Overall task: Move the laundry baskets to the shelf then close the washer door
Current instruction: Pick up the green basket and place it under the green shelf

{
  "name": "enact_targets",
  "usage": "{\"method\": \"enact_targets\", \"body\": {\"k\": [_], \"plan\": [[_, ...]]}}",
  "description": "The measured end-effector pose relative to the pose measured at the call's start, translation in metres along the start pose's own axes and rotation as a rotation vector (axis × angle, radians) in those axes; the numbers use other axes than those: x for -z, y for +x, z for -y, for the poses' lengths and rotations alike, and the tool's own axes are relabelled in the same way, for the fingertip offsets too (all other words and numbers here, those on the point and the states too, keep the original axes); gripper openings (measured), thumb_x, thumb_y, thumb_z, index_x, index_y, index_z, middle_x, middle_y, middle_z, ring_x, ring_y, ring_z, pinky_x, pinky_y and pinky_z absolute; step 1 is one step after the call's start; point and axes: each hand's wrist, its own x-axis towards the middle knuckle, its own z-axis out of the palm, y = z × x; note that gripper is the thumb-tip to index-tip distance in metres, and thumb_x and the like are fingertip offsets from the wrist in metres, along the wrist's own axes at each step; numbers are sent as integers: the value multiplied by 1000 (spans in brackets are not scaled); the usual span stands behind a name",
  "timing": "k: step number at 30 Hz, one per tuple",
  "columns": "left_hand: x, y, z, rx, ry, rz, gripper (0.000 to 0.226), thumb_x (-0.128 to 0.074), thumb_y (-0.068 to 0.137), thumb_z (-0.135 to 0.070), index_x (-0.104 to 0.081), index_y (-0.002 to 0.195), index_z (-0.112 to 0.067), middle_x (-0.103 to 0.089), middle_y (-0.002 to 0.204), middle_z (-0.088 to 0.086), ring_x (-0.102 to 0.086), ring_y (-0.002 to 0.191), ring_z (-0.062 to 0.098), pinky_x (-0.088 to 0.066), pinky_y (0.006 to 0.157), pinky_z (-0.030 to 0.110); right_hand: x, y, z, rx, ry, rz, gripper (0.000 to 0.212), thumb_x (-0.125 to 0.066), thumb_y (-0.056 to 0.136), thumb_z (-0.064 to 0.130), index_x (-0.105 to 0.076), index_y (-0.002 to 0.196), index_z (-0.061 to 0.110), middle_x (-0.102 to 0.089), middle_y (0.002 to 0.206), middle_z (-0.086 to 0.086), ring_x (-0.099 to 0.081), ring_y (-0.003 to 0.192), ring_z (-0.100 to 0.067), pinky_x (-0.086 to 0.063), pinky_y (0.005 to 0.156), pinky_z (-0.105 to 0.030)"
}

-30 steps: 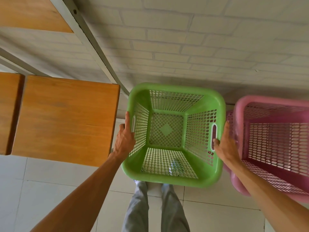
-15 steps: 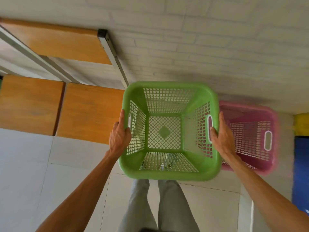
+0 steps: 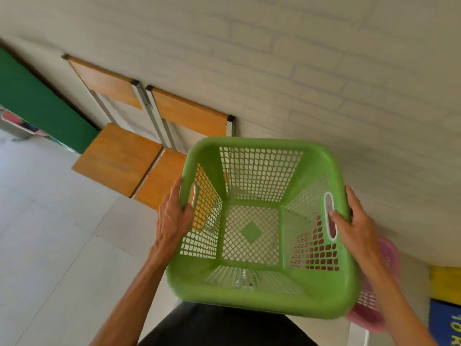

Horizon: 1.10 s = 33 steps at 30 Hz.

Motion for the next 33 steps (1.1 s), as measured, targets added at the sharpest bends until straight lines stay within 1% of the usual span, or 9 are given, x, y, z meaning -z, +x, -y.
{"method": "enact_targets", "body": {"k": [5,8,11,14,16,20,23,27,33], "plan": [[74,-17,30,63,19,-120,69,-57,93,-18,-29,155,-29,-60,120,14,-57,87,22,-46,71,37,-22,-5,65,142,-34,39,70,-62,94,18,-31,154,33,-67,106,-7,-62,70,-12,-48,56,-23],[120,-29,65,93,9,-196,66,-56,96,-22,-29,156,-28,-57,107,10,-57,94,28,-42,77,37,-54,-14,107,236,-12,92,70,-65,92,20,-33,153,34,-63,127,-2,-65,87,-18,-54,74,-32],[168,-39,111,124,-11,-249,66,-56,97,-23,-28,156,-30,-52,104,2,-50,90,21,-40,79,34,-99,-34,155,297,3,146,69,-64,93,17,-34,154,31,-56,124,9,-58,77,-1,-46,62,-13],[223,-48,163,191,-37,-290,66,-56,96,-25,-27,155,-34,-52,104,3,-52,94,24,-44,84,40,-151,-61,207,345,2,171,69,-65,91,16,-37,152,31,-58,118,11,-59,79,-11,-47,70,-21],[259,-55,200,234,-65,-321,66,-56,96,-26,-26,155,-36,-55,113,7,-53,99,26,-47,87,44,-188,-80,239,392,10,204,68,-66,90,16,-39,150,34,-62,112,10,-61,78,-3,-45,73,-24],[324,-67,261,283,-101,-384,65,-56,97,-24,-27,155,-34,-57,122,9,-57,96,22,-52,81,45,-263,-115,296,447,42,298,66,-66,91,16,-40,150,31,-63,96,17,-62,70,11,-46,56,-7],[367,-75,296,317,-127,-429,64,-56,98,-22,-28,155,-33,-57,117,7,-61,89,21,-54,72,40,-310,-134,332,474,57,367,67,-66,92,17,-38,152,30,-67,104,10,-63,73,18,-48,54,-5],[410,-76,337,369,-148,-494,63,-56,98,-22,-30,154,-34,-58,121,9,-66,91,28,-59,77,53,-362,-152,380,525,56,419,65,-65,92,13,-40,150,30,-65,98,16,-63,73,18,-48,52,-5],[460,-51,392,411,-166,-550,62,-56,98,-23,-30,152,-37,-59,129,10,-67,91,26,-58,76,49,-442,-149,445,598,14,459,65,-67,89,25,-41,147,39,-69,103,10,-70,83,-6,-61,71,-31]]}}
